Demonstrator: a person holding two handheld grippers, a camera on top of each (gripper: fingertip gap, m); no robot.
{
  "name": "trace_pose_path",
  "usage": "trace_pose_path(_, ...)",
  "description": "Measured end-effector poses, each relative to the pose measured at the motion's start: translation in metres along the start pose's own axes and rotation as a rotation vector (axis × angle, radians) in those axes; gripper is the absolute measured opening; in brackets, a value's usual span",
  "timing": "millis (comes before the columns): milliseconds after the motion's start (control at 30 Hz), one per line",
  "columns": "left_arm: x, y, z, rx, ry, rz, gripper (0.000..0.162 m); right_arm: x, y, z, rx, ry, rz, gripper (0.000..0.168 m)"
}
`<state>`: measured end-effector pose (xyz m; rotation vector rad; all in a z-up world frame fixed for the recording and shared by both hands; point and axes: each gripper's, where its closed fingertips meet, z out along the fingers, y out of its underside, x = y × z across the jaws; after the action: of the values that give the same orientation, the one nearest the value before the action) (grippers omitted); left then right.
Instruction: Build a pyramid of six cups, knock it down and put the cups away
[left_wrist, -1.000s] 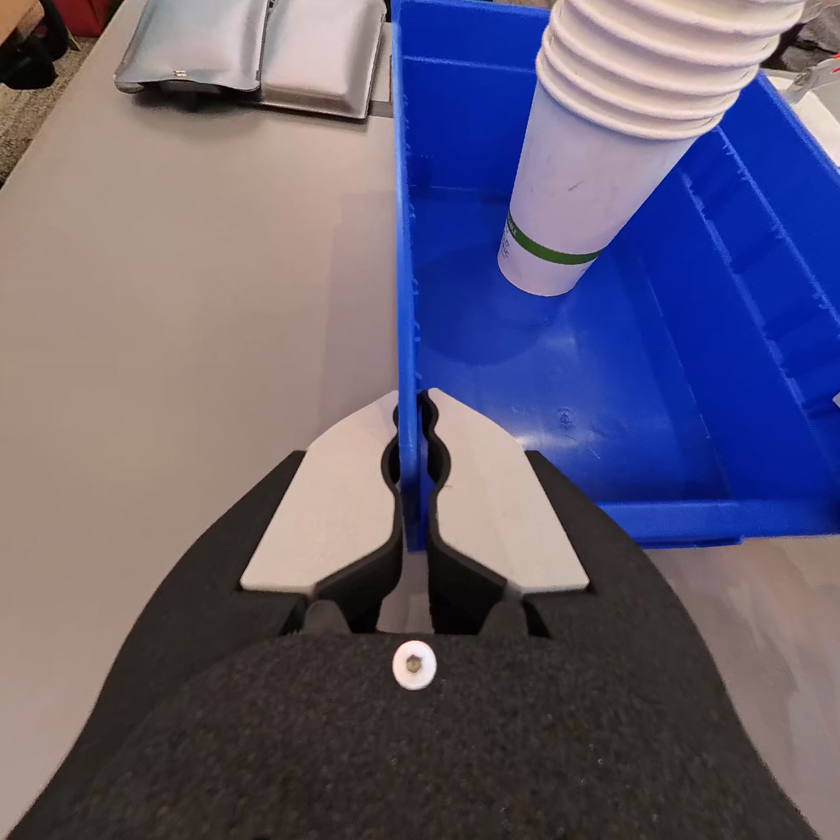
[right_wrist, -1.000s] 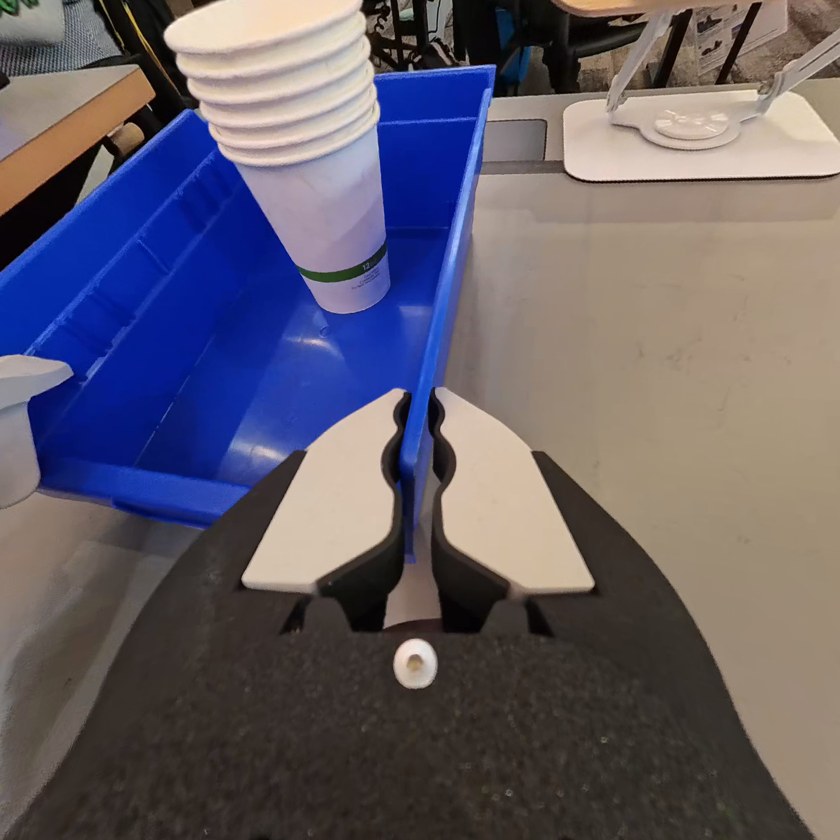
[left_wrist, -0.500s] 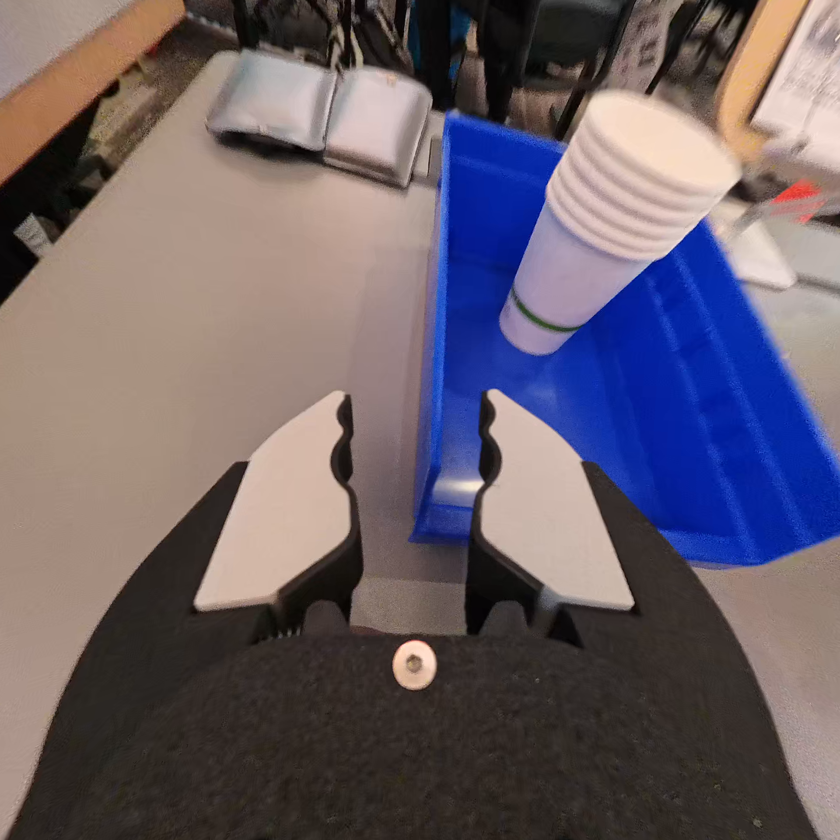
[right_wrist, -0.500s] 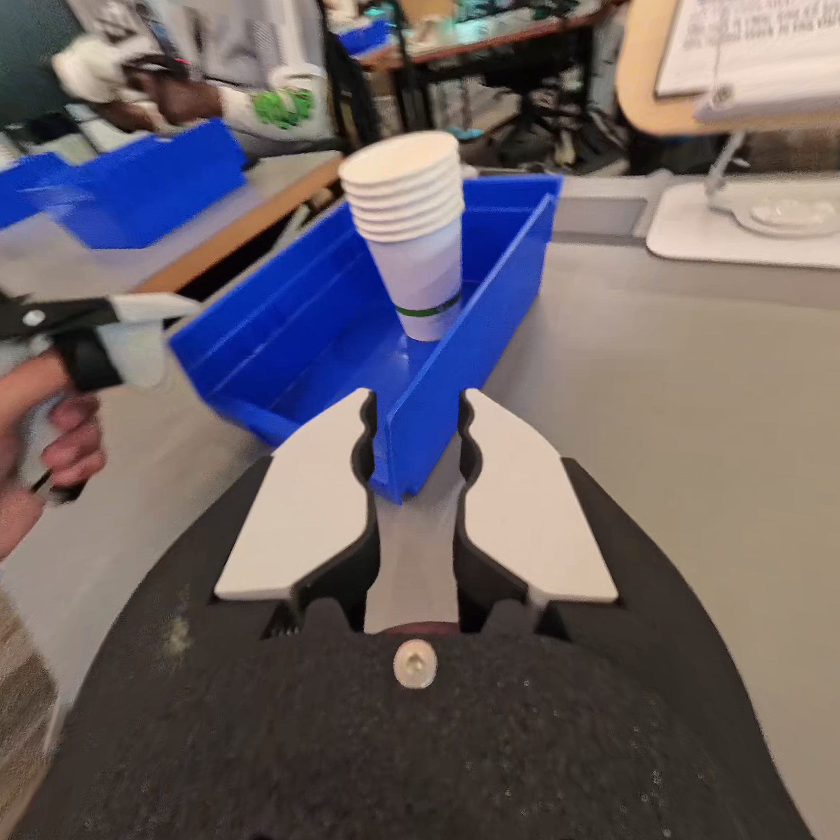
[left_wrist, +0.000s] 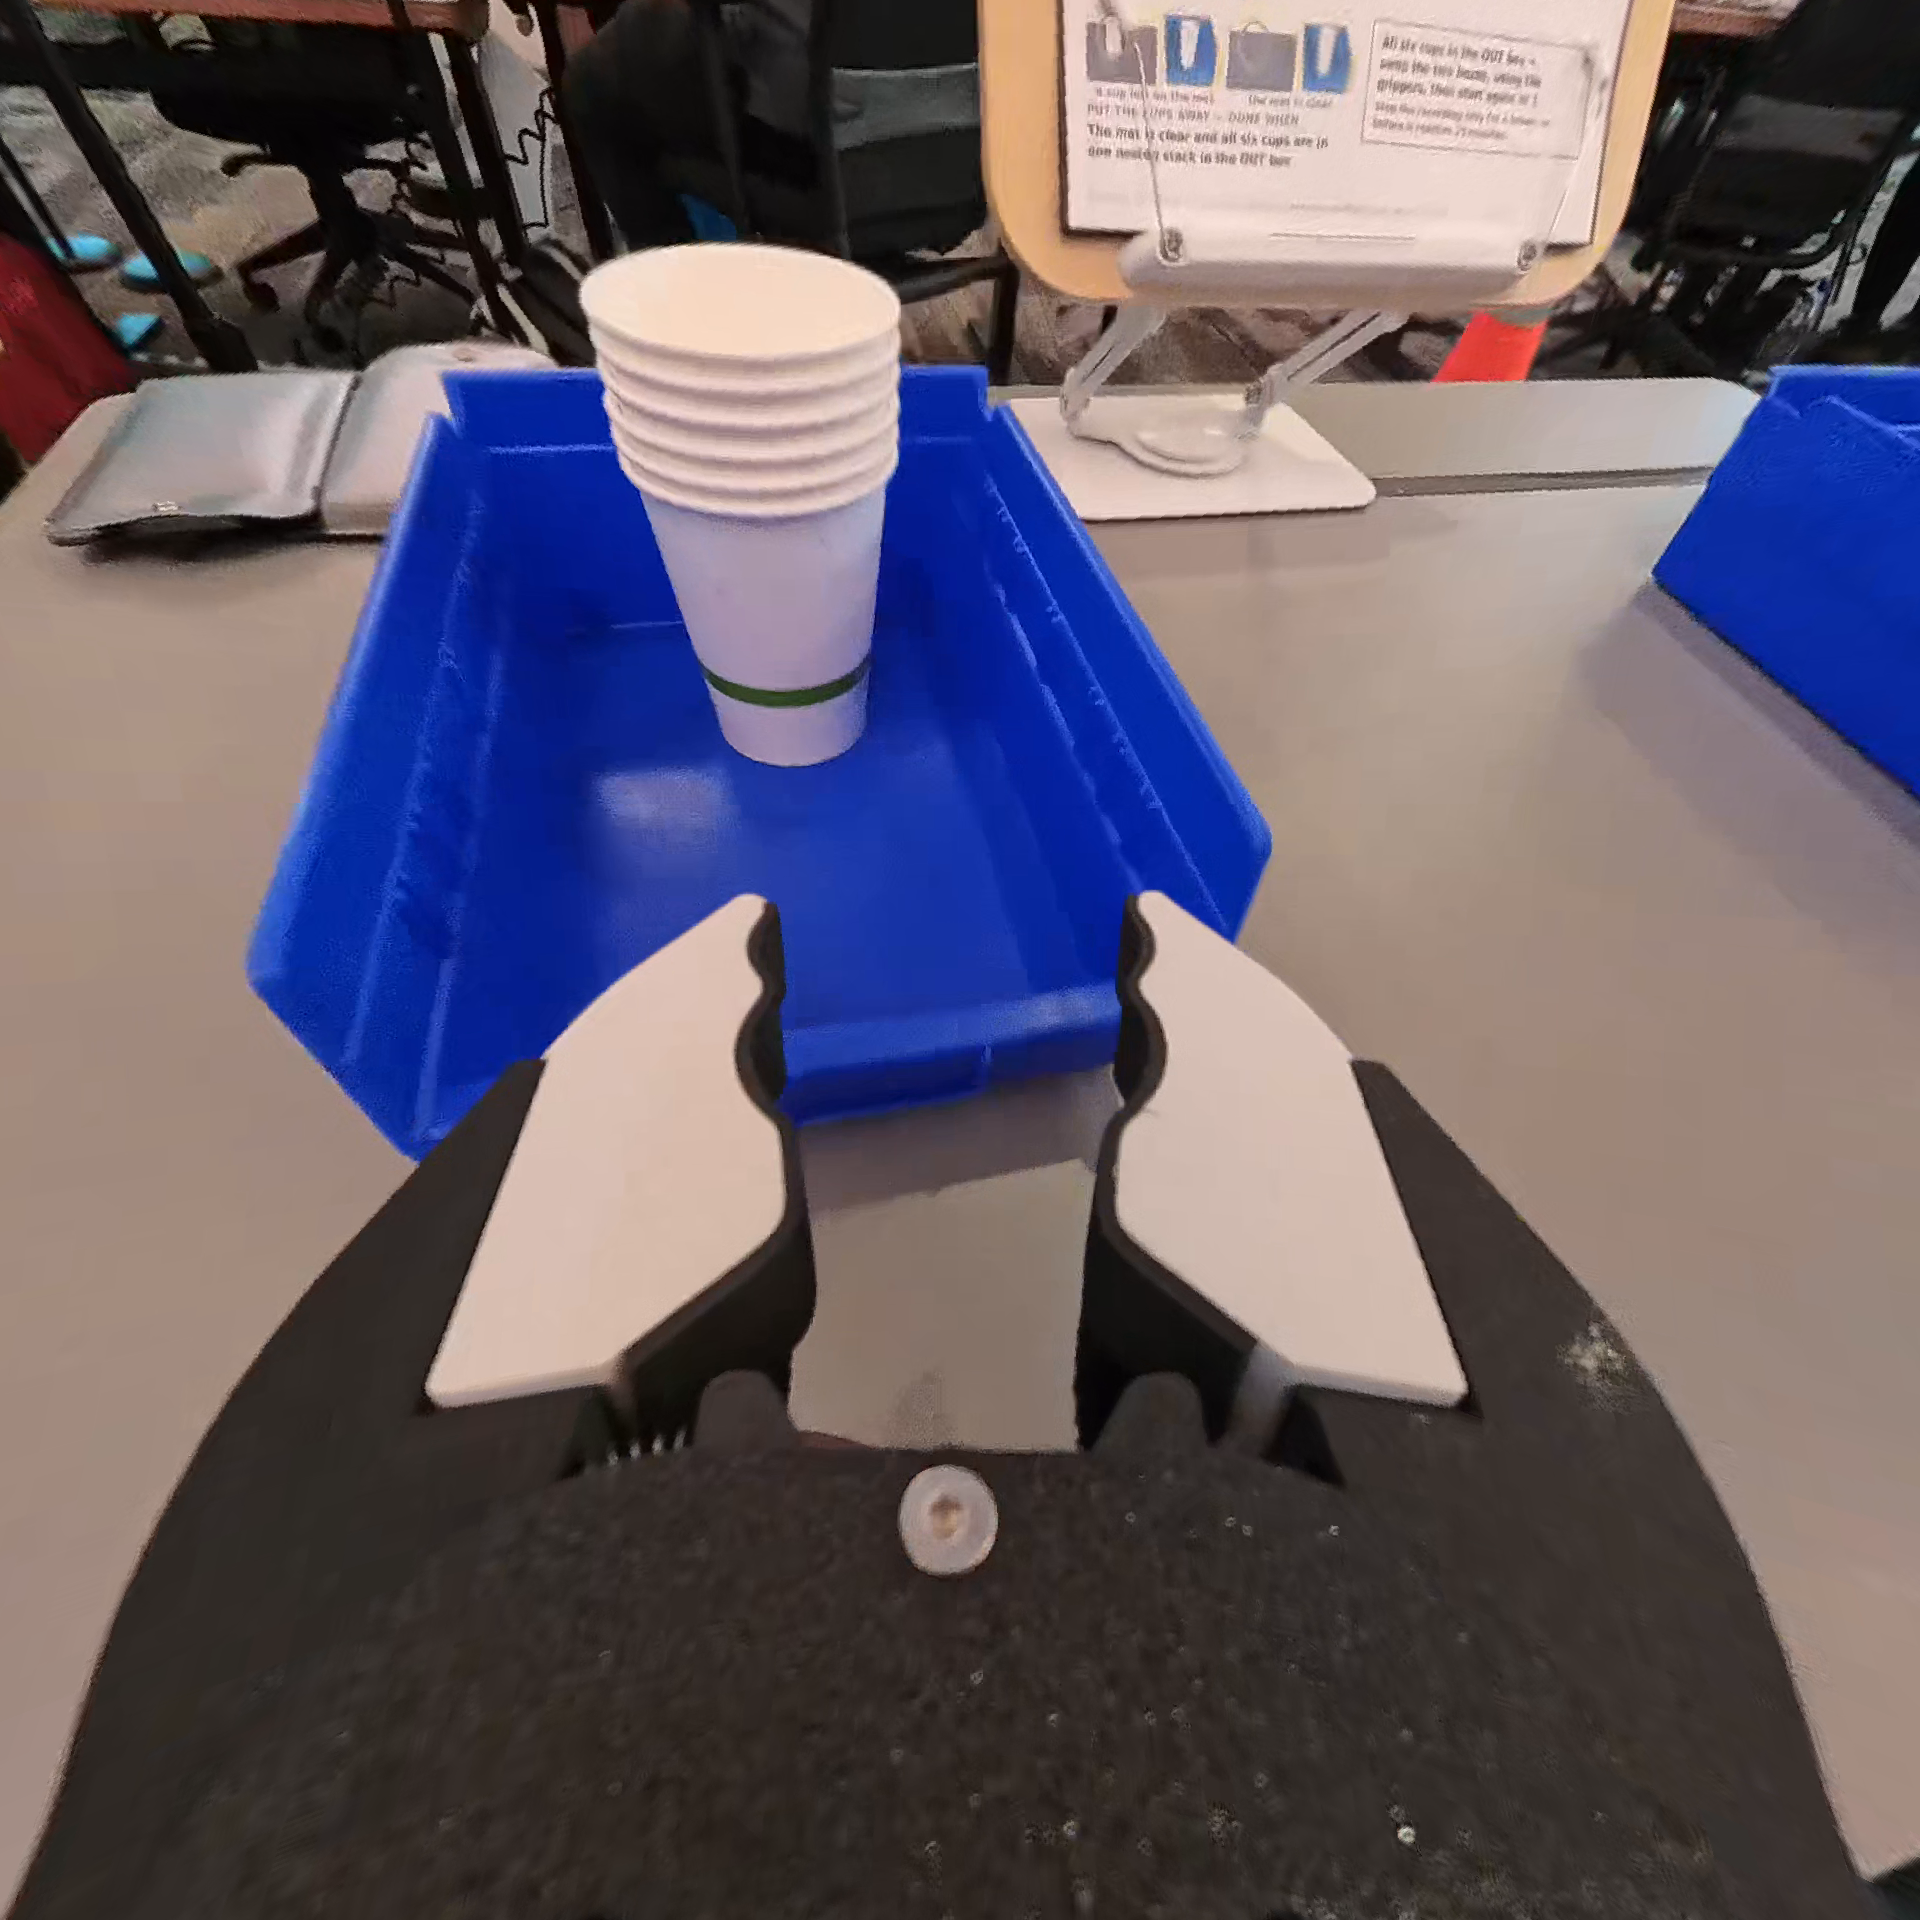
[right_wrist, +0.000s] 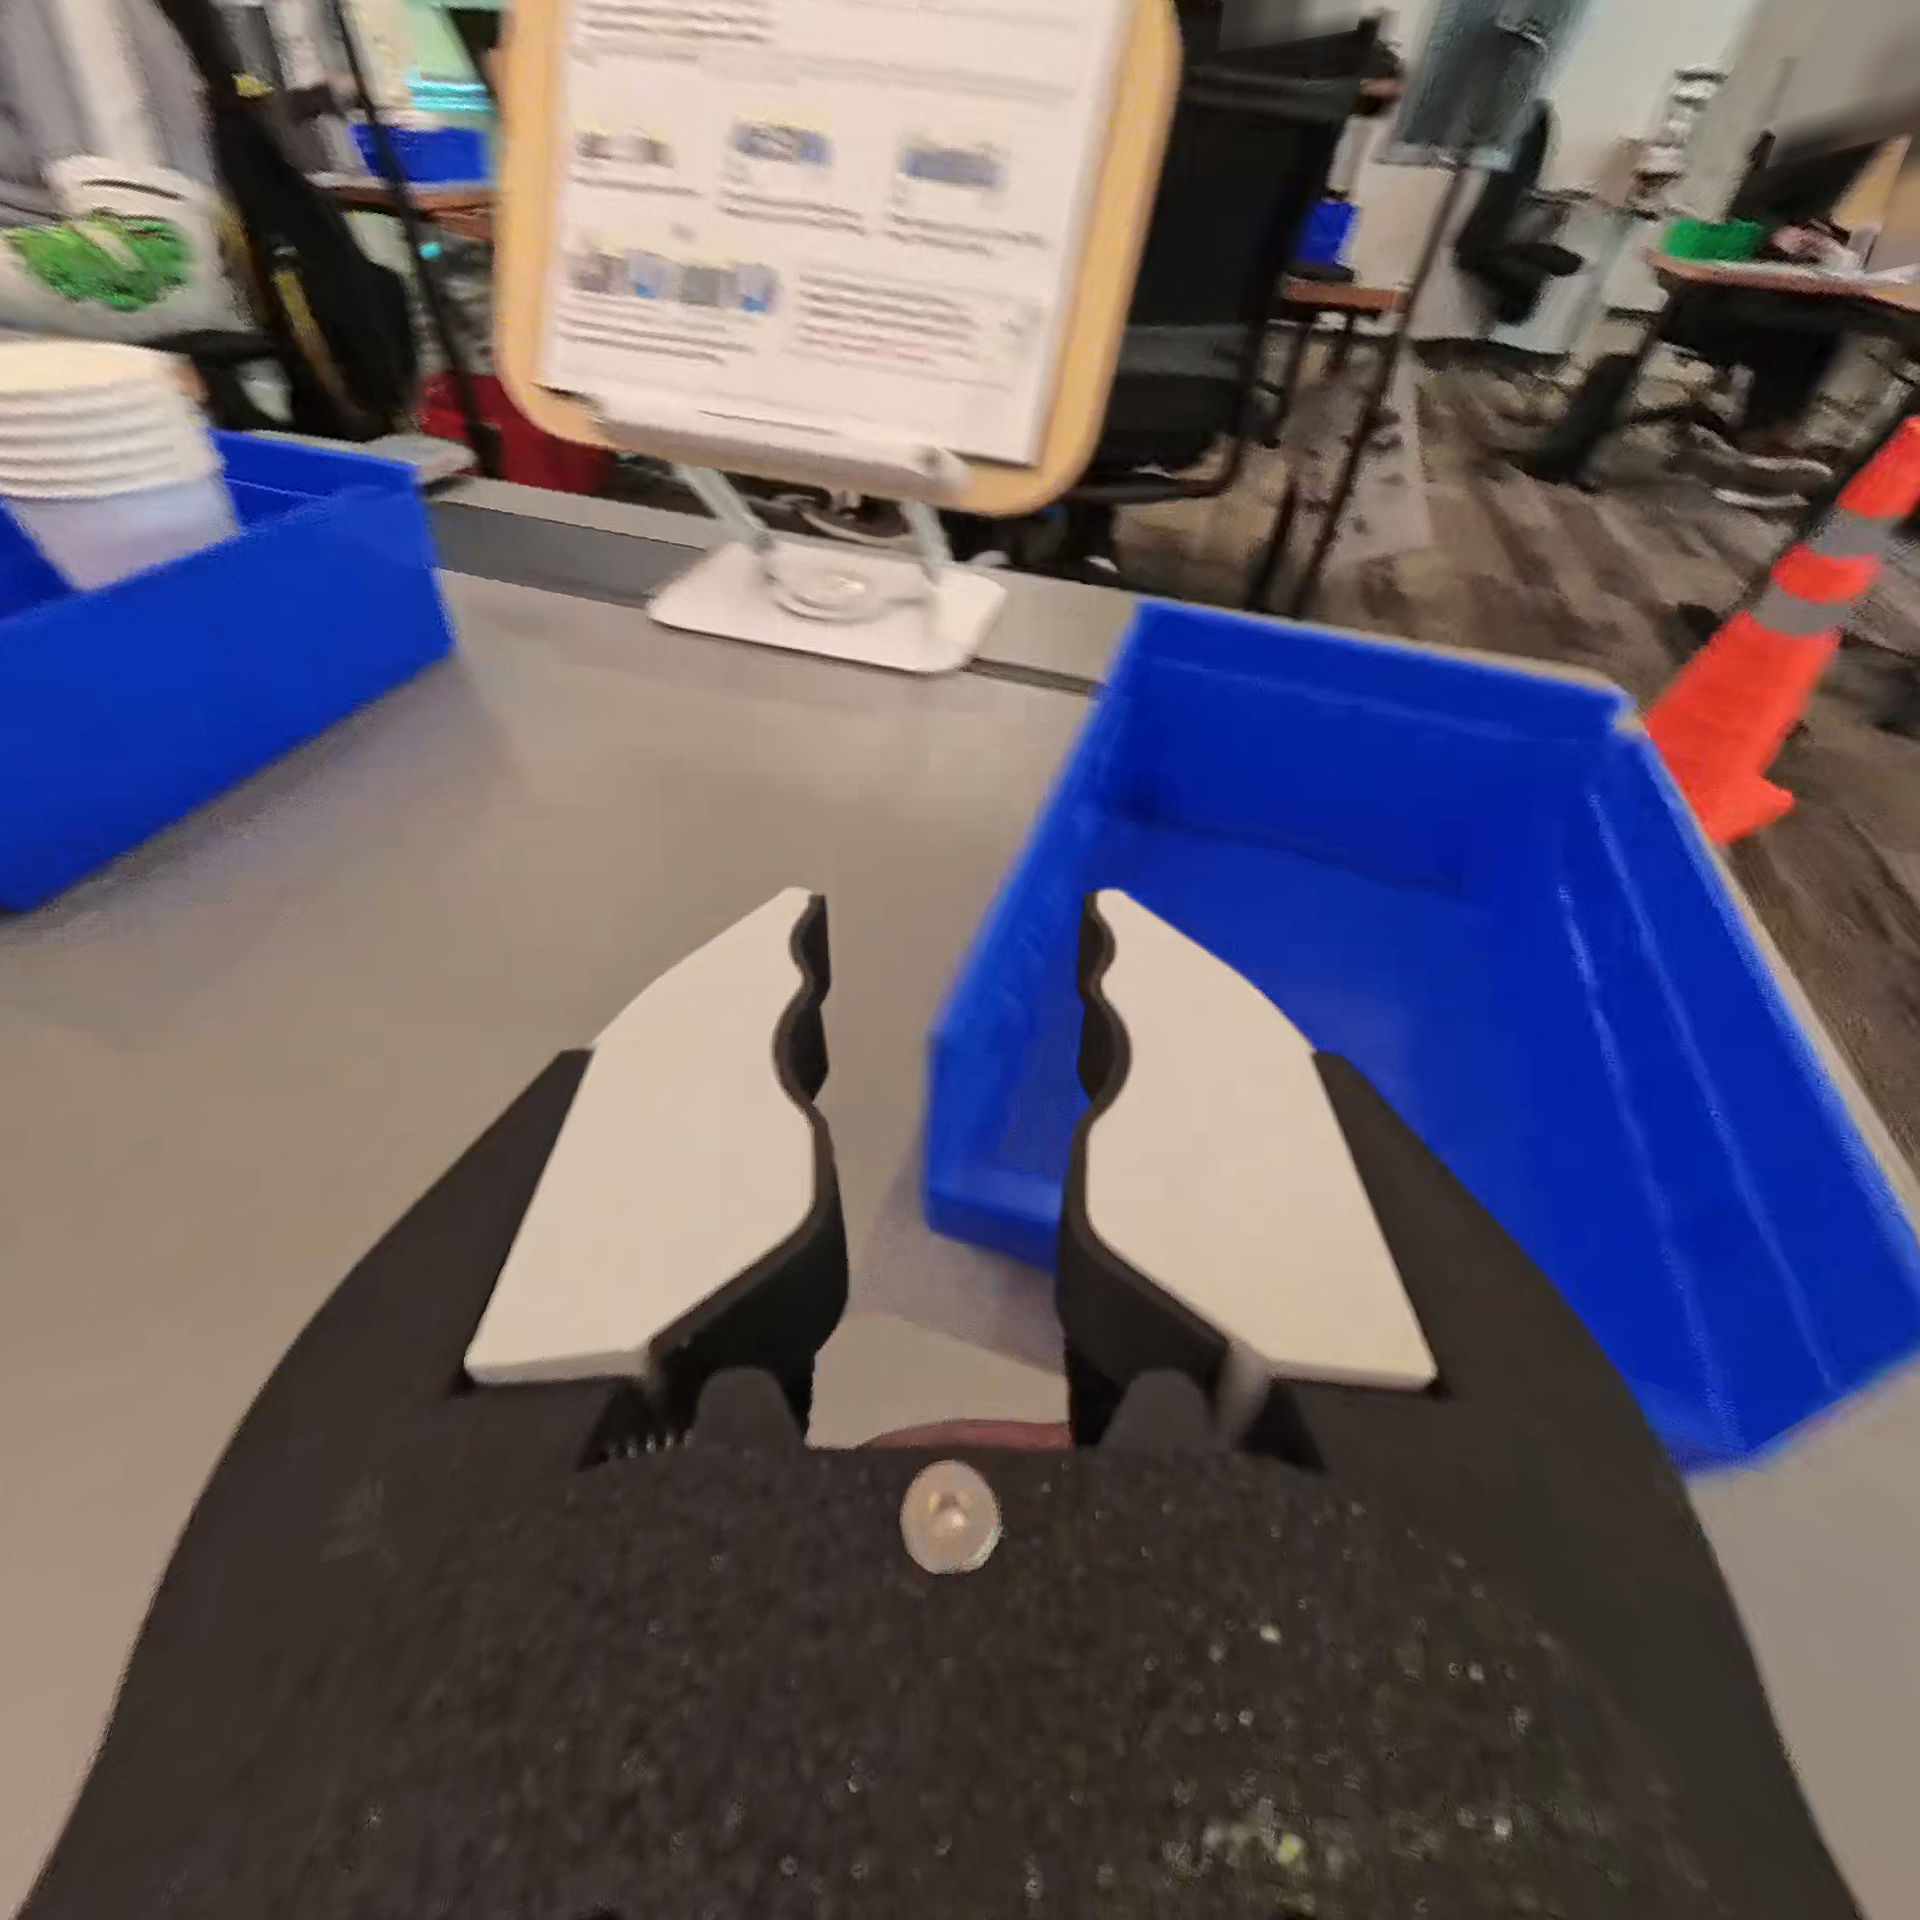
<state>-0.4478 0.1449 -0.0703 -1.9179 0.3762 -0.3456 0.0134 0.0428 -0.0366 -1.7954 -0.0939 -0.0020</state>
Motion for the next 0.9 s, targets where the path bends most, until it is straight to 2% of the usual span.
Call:
trace_pose_path(133, 0.004, 0.019, 0.002, 0.021, 0.014, -0.067, 0.061, 0.046, 0.047, -0.014, 0.004, 0.069, 0.098, 0.048)
trace_pose_path(233, 0.005, 0.028, 0.008, 0.028, 0.016, -0.057, 0.061, 0.064, 0.067, -0.018, -0.036, 0.128, 0.075, 0.048)
trace_pose_path(333, 0.0, 0.034, 0.012, 0.004, -0.025, 0.001, 0.061, 0.073, 0.069, -0.021, -0.042, 0.148, 0.088, 0.048)
trace_pose_path(533, -0.003, 0.034, 0.006, 0.015, -0.03, -0.094, 0.061, 0.074, 0.072, -0.025, -0.034, 0.145, 0.136, 0.047)
trace_pose_path(733, -0.008, 0.017, -0.002, 0.069, -0.046, -0.157, 0.061, 0.073, 0.079, -0.023, -0.047, 0.138, 0.138, 0.044)
trace_pose_path(900, -0.003, 0.031, 0.0, 0.009, -0.048, -0.102, 0.061, 0.076, 0.081, -0.025, -0.053, 0.156, 0.076, 0.043)
